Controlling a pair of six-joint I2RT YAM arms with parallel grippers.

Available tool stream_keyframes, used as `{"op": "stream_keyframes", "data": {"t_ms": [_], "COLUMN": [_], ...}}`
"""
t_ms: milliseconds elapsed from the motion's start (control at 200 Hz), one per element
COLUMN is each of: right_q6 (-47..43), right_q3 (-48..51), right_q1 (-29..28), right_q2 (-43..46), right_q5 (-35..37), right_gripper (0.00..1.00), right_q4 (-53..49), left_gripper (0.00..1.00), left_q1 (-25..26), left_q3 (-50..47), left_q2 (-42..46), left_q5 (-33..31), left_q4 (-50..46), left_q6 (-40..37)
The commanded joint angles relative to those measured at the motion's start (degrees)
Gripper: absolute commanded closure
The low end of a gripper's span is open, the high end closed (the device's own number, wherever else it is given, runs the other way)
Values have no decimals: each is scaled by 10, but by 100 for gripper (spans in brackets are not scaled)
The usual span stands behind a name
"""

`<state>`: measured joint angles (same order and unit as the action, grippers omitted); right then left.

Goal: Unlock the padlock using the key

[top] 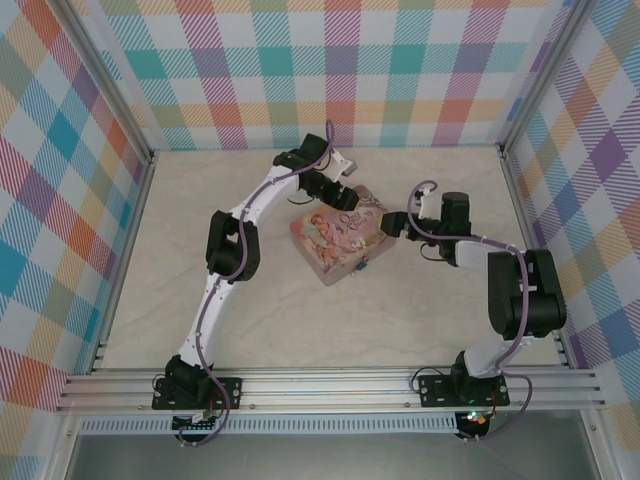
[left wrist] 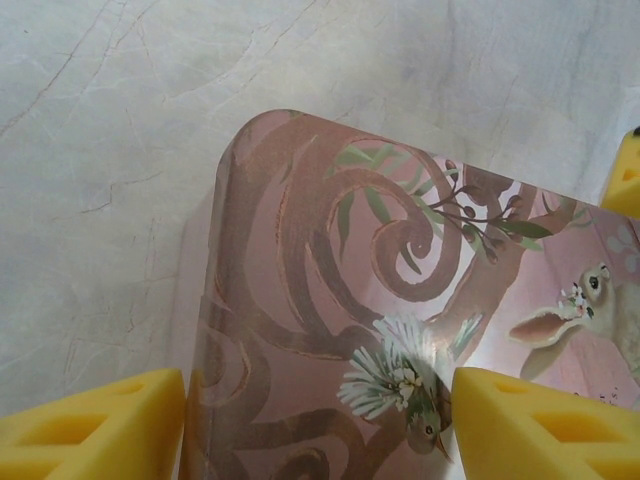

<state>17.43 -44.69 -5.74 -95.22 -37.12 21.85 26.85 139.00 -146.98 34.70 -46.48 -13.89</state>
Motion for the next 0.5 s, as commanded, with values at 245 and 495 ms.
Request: {"op": "stream_keyframes", "data": {"t_ms": [245, 495], "right_q6": [10, 4], "right_q3": [74, 124], "right_q1": [-31, -19], "right_q2": [42, 147], "right_q5": [-17, 82], "right_gripper": [14, 9], "right_q4": [35, -13], "left_gripper": [32, 35], "left_q1": [7, 4], "left_q3": [-62, -86], "left_q2": [34, 47], "left_q5": [-8, -41], "left_q4": [-8, 5], "left_q6": [-21, -8]}}
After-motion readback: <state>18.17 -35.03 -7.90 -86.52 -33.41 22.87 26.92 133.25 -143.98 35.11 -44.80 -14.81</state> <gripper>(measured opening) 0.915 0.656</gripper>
